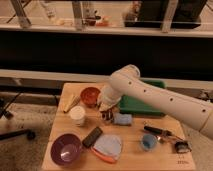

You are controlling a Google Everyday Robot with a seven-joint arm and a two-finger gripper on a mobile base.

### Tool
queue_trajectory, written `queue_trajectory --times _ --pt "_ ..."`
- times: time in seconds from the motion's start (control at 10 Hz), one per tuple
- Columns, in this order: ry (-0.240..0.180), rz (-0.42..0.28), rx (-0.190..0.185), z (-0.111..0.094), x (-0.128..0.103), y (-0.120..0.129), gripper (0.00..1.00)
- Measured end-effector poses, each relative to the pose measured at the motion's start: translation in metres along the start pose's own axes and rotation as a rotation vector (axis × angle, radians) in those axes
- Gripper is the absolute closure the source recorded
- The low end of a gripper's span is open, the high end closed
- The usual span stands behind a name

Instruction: Place grapes in red bowl

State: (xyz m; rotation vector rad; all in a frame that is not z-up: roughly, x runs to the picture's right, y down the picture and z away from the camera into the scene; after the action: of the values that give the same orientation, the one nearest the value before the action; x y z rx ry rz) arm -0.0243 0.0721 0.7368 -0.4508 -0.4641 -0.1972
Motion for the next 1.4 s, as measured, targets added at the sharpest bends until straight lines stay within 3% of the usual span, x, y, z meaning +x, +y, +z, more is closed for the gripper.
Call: queue_trajectory --times 0.8,1.4 --pt "-0.003 -0.032 -0.006 0.029 -0.021 -0.061 1.0" --pt "0.017 -0.049 -0.014 0.059 -0.015 -0.096 1.0"
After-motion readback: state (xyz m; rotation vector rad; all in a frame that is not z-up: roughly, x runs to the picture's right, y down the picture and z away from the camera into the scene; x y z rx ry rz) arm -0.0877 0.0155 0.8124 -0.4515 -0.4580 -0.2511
